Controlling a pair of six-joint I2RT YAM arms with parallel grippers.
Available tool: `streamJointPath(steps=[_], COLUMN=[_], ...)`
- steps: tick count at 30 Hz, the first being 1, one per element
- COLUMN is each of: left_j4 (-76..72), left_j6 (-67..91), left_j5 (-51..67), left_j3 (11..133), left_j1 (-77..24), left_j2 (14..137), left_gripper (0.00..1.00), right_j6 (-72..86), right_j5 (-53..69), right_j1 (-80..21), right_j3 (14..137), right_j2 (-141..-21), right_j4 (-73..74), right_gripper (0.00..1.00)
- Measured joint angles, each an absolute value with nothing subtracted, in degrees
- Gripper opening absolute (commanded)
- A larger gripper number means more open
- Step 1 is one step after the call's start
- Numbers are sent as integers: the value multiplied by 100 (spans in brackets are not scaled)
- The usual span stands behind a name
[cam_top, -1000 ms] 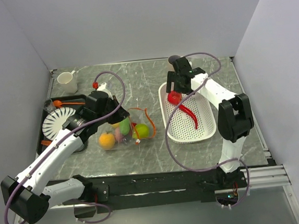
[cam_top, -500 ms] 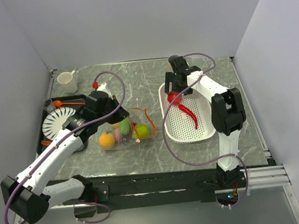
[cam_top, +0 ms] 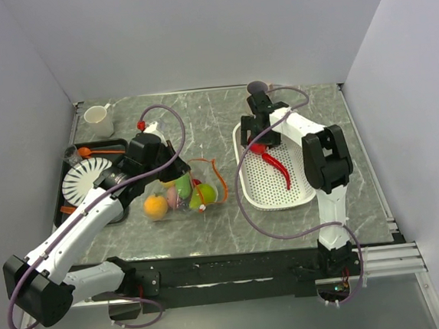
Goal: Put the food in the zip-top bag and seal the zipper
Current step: Pick up the fake fruit from the bin.
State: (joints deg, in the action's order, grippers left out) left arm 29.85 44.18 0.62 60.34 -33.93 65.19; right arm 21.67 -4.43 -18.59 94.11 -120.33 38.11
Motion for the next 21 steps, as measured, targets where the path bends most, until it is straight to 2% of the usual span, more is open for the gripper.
streamJointPath(steps=[5,9,10,13,21], left_j4=[2985,2985,2985,2985,2982], left_j6=[4421,4418,4418,4418,4418], left_j5=[60,62,62,62,64], left_j3=[6034,6034,6034,6034,6034], left_j1=[-3393,-3393,-3393,-3393,-3393], left_j2=[6519,6521,6523,6532,6541], left_gripper=[1,1,1,1,1], right_j6=[2158,2165,2171,2156,2158], right_j5=[-375,-342,-340,-338,-298], right_j1=[-1859,-1857,-1859,-1859,-1857], right_j3=[9408,9330,9330,9325,8757], right_j2=[-12044,-12027,-12022,-12003,-11489], right_j4=[3736,3605,3601,3597,3494], right_gripper=[88,70,61,53,50])
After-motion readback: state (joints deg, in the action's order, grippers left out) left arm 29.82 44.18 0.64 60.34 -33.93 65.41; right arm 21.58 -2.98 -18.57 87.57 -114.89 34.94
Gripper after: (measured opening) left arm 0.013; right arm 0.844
